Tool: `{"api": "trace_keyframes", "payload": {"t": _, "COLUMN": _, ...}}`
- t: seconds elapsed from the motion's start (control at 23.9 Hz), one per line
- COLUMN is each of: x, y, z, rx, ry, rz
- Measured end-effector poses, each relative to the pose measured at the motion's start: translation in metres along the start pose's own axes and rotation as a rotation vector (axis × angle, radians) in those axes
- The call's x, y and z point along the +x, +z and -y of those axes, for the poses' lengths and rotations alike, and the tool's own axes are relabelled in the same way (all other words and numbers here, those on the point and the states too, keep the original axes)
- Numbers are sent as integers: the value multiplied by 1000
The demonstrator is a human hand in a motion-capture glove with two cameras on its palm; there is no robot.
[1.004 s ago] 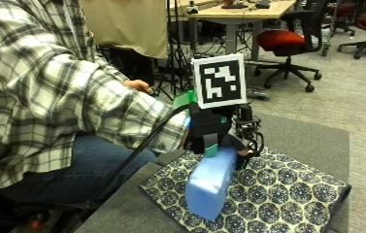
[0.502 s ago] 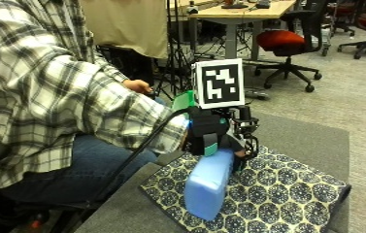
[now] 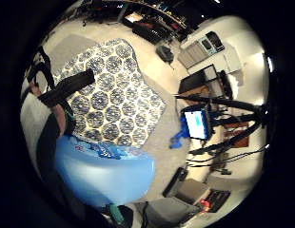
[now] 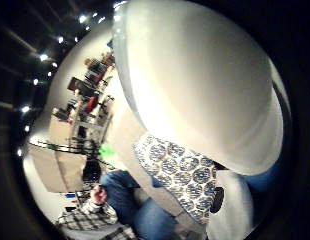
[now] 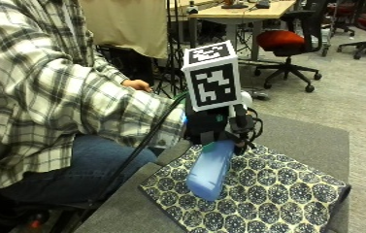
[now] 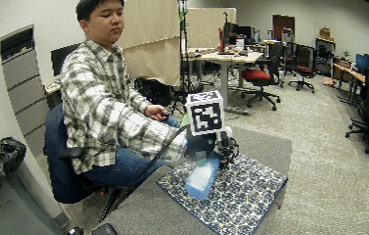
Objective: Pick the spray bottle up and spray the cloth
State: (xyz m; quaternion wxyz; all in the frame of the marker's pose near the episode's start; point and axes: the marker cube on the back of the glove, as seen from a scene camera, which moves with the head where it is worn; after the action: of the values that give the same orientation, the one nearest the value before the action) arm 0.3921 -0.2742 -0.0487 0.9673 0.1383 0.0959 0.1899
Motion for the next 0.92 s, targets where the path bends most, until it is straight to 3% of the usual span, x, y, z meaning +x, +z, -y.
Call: {"api": "trace_keyframes", "payload": {"t": 0.92, "x": -41, "y": -39, "z": 1, "rx": 262, "ry": 78, "rz": 736}}
